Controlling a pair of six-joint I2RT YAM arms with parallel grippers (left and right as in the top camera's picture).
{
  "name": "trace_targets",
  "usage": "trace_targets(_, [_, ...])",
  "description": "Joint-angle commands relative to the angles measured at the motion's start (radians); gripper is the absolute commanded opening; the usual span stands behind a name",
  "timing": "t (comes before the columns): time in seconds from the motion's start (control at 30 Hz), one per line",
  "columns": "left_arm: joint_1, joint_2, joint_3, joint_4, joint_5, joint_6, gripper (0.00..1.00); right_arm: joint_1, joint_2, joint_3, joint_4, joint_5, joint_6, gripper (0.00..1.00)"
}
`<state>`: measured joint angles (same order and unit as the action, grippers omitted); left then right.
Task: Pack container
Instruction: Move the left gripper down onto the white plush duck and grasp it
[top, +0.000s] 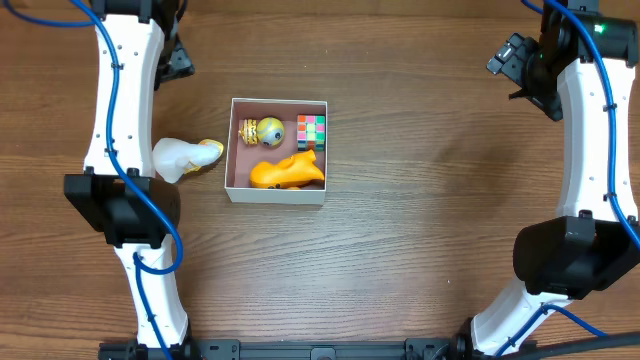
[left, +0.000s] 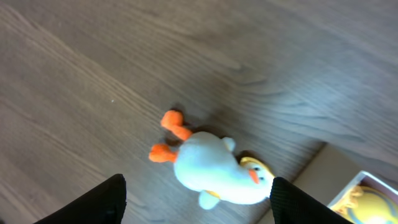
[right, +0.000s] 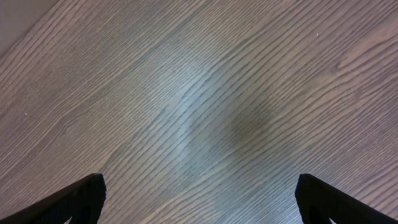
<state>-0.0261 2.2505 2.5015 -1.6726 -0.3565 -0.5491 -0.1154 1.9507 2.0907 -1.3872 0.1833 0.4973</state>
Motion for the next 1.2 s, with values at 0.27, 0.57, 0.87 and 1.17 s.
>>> trace_targets(0.27, [0.015,-0.028,-0.42,0.24,0.078,-0.015,0.68,0.003,-0.015,0.002,0.005,0.003,0.005,1.0])
trace_targets(0.57, [-0.007,-0.033,-0.49,0.281,0.166,-0.007,0.66,0.003,-0.015,0.002,0.005,0.002,0.005,1.0])
trace_targets(0.87, [-0.007,-0.033,-0.554,0.262,0.166,-0.009,0.66,0.003,-0.015,0.002,0.005,0.003,0.005,1.0])
trace_targets(1.17, [-0.007,-0.034,-0.7,0.346,0.163,-0.008,0.64,0.003,-0.015,0.002,0.005,0.003,0.005,1.0])
